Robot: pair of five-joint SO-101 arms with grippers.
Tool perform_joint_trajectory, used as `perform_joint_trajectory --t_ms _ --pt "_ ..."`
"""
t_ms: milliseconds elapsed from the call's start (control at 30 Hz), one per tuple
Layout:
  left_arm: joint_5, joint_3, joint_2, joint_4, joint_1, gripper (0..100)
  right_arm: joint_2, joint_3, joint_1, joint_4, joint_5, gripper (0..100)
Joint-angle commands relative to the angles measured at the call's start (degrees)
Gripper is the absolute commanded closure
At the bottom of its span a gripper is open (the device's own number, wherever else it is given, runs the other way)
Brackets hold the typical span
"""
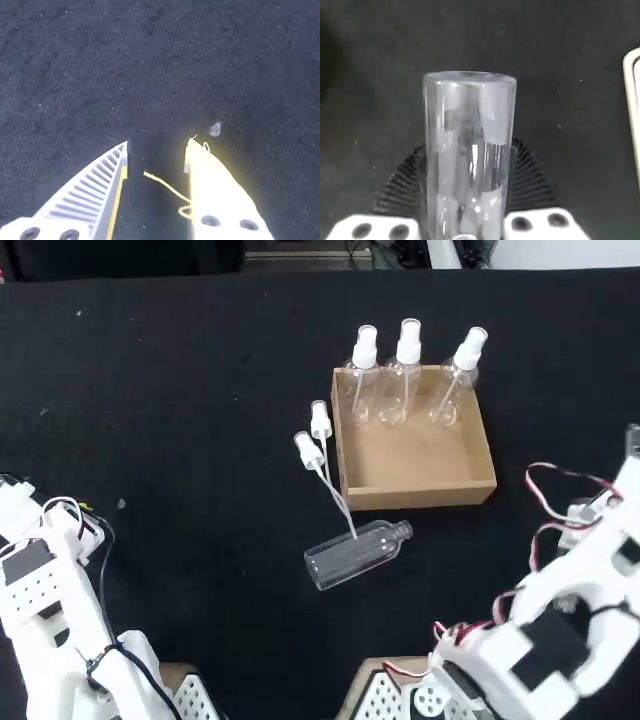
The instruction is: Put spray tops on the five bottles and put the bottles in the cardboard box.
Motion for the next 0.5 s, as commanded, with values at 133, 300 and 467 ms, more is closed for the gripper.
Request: perform_joint_trajectory --t_ms 133,300,467 --pt "0.35 -2.42 -1.05 -0.53 0.40 82 7.78 -5.76 -3.60 -0.97 -9.23 80.5" --pt "0.26 -2.42 -1.05 -0.53 0.40 82 7.87 -7.43 -5.54 6.42 -6.77 75.5" --pt "0.26 -2.42 -1.05 -0.53 0.31 82 7.87 -12.53 -5.89 13.71 -5.27 75.3"
